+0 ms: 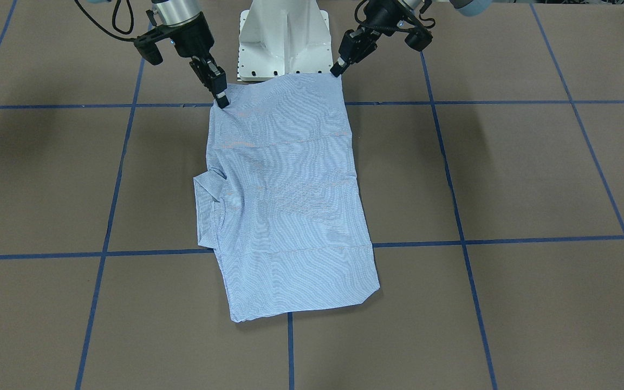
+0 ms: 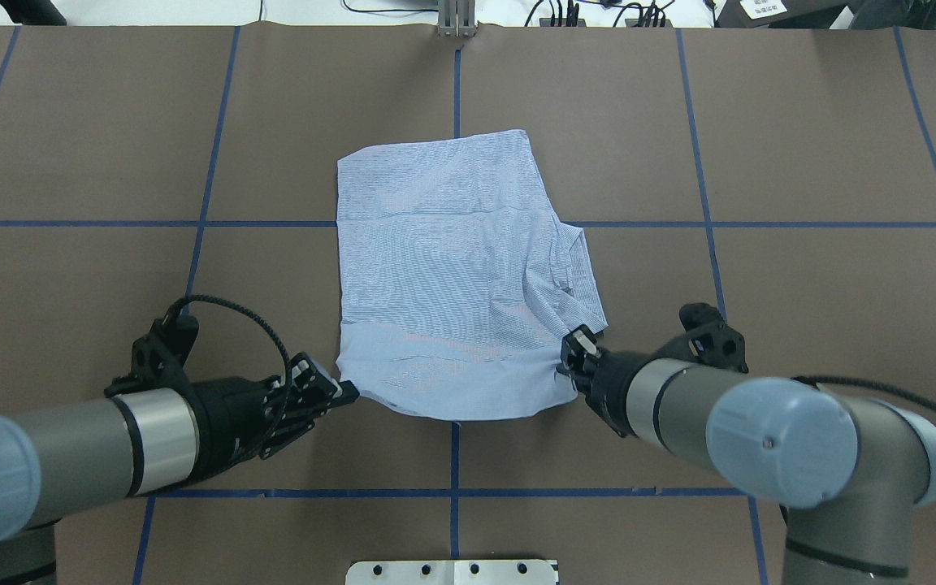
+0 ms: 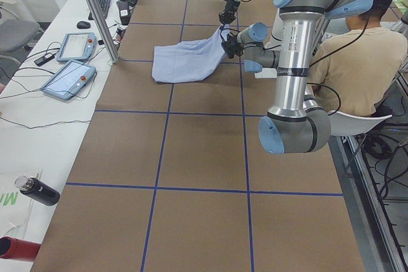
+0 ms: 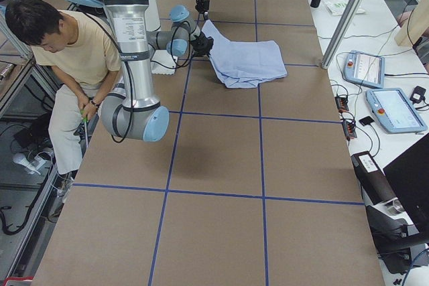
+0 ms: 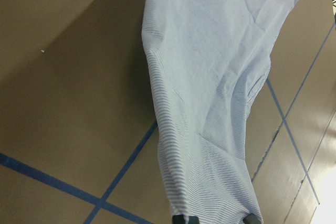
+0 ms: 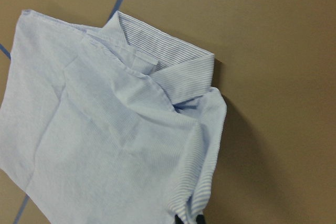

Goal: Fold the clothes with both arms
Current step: 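Lift the near edge with both grippers and fold it away from the robot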

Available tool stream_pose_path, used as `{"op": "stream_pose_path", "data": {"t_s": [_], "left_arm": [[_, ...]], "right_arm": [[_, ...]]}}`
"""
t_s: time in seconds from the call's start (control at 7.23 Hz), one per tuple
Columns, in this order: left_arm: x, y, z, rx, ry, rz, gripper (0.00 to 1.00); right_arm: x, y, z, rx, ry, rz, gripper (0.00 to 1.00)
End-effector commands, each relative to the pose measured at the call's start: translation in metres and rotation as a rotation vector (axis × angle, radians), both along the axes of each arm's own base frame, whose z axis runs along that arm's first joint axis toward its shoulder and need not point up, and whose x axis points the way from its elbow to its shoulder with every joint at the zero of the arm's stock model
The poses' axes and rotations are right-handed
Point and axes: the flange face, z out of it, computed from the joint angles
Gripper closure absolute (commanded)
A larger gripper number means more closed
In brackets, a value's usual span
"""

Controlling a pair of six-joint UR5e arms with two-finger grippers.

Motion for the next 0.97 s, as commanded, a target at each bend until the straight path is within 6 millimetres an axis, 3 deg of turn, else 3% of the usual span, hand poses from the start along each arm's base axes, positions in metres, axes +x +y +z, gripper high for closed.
{"op": "stream_pose_path", "data": {"t_s": [0.0,0.14,0.41,0.69,0.83], "left_arm": [[0.035,-0.085,0.003,0.03,-0.071,-0.058,1.0],[0.024,-0.113,0.007,0.047,-0.093,-0.103,1.0],[0.005,-0.176,0.014,0.075,-0.145,-0.119,1.0],[0.012,-0.241,0.021,0.086,-0.208,-0.168,1.0],[0.017,-0.255,0.029,0.072,-0.227,-0.173,1.0]], "right_arm": [[-0.01,-0.102,-0.016,-0.07,-0.007,0.019,1.0],[-0.017,-0.13,-0.013,-0.058,0.027,0.033,1.0],[-0.027,-0.207,-0.017,-0.086,0.07,0.019,1.0],[-0.05,-0.265,-0.023,-0.06,0.143,-0.014,1.0],[-0.065,-0.291,-0.028,-0.06,0.178,-0.023,1.0]]}}
